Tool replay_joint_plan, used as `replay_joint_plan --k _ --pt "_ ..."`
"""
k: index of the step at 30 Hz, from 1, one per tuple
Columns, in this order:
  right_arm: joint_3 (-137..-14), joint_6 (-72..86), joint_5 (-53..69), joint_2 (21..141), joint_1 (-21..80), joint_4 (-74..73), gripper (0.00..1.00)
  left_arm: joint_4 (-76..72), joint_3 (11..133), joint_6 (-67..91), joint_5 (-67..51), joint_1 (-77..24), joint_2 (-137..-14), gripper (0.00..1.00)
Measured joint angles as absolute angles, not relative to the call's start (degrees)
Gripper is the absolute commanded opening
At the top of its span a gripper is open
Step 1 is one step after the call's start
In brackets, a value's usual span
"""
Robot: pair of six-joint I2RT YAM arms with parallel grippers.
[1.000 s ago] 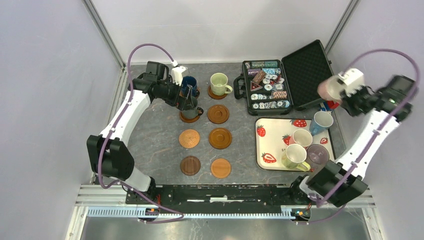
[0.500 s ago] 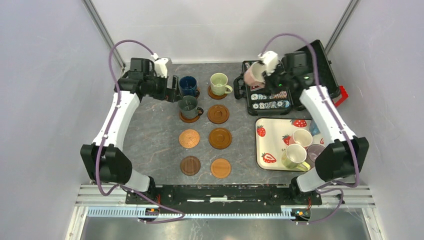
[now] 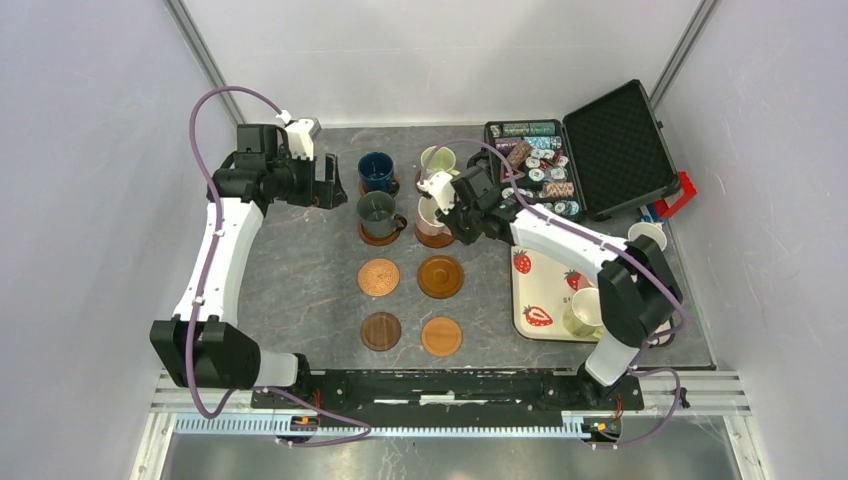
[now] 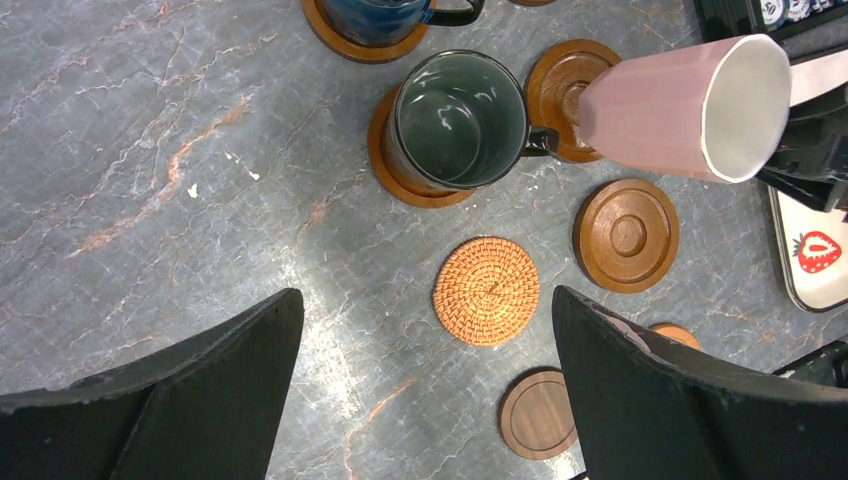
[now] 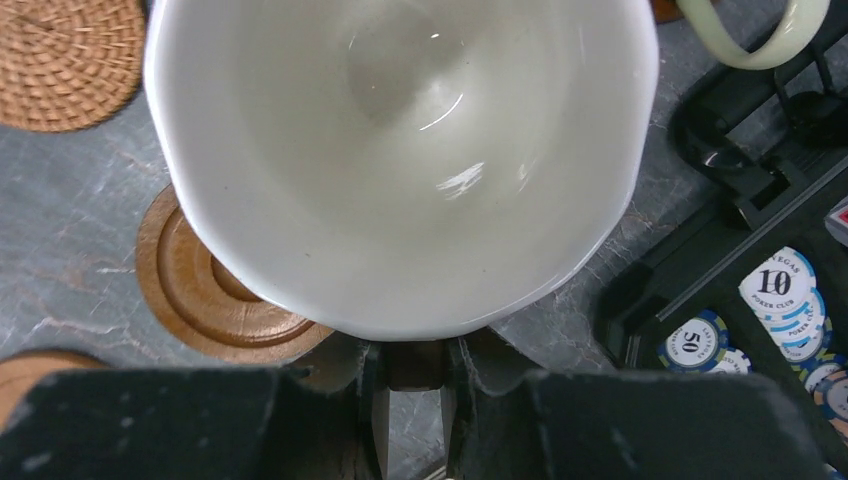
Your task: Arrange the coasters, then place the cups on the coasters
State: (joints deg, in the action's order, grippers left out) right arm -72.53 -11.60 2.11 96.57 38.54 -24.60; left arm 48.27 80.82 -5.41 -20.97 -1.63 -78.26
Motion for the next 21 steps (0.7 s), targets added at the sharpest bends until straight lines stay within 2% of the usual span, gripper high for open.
replay_joint_plan --k 7,21 --pt "-72.5 -10.0 -2.5 100.1 39.4 -22.7 0.00 48.5 80.2 -5.4 -20.8 -1.6 -78.2 1.00" --pt "-77.9 -7.9 -1.8 106.7 38.6 -25.3 0.00 49.0 80.2 -5.4 -20.9 -1.6 -78.2 1.00"
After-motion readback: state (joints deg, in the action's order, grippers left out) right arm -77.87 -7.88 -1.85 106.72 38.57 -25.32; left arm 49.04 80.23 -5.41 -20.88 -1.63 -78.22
